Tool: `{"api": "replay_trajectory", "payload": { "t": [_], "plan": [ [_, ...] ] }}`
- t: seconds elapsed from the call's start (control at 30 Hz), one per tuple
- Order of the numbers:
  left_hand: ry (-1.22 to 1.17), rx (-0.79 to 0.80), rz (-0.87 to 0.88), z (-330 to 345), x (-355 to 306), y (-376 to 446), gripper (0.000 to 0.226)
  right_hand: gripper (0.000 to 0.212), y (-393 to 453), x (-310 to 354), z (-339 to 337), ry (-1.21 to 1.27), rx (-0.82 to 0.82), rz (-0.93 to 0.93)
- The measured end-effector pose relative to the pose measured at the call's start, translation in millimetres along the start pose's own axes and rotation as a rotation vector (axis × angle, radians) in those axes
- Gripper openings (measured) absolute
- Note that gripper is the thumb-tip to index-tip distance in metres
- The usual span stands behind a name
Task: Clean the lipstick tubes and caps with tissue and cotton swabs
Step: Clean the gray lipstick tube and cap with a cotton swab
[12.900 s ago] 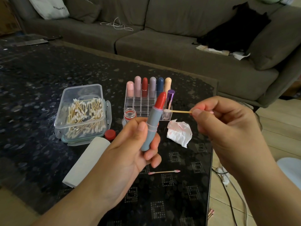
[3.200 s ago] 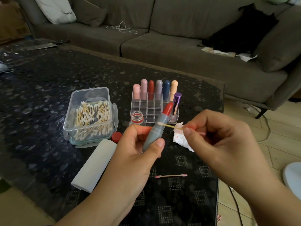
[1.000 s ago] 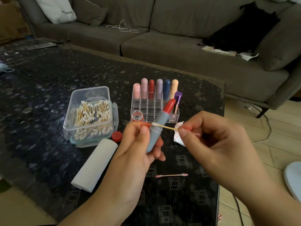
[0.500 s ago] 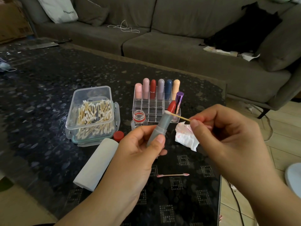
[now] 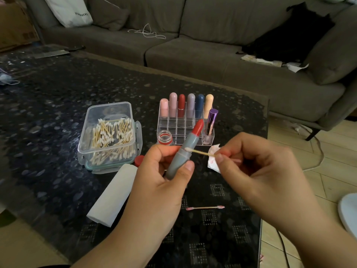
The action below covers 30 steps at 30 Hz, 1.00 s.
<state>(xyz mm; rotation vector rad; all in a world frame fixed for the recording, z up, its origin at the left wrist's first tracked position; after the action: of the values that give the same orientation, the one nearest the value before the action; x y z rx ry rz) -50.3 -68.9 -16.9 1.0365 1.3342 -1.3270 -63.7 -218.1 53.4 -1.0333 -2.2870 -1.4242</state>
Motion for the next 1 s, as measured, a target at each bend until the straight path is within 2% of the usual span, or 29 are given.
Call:
{"api": "replay_trajectory", "payload": {
  "t": [0.2,0.37,0.53,0.63,0.8,1.0],
  "plan": [
    [0.019,-0.011,0.011,-2,-1,0,0.019,0.01,0,-4,-9,0.015,-0.076,0.021],
    [0.003,-0.013,-0.002,-2,-1,0,0.018,0.016,0,1,1,0.019,0.01,-0.003],
    [0.007,-0.008,-0.007,-2,-1,0,0.018,0.012,0,-4,-9,0.004,-0.074,0.021],
    [-0.007,-0.003,-0.022,-2,0,0,0.017,0.015,0,-3,-2,0.016,-0.02,0.021],
    [-0.004,0.006,-0.018,0,-3,-2,0.036,0.015,0,-4,-6,0.044,-0.046,0.035],
    [-0.037,0.015,-0.01,1,-3,-2,0.041,0.014,0,-4,-1,0.051,0.03,0.03]
  ]
}}
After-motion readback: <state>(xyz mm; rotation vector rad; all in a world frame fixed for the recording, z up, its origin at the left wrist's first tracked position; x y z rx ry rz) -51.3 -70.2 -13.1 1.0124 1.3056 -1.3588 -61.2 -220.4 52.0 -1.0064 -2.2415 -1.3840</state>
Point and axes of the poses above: each hand's wrist, its own y-axis towards the middle knuckle, its own z-axis out of the palm, x = y × z, the point moved 8 cm from there along y, towards the middle knuckle, and after that the axes turned 15 degrees about -z, right-handed, at the moved point
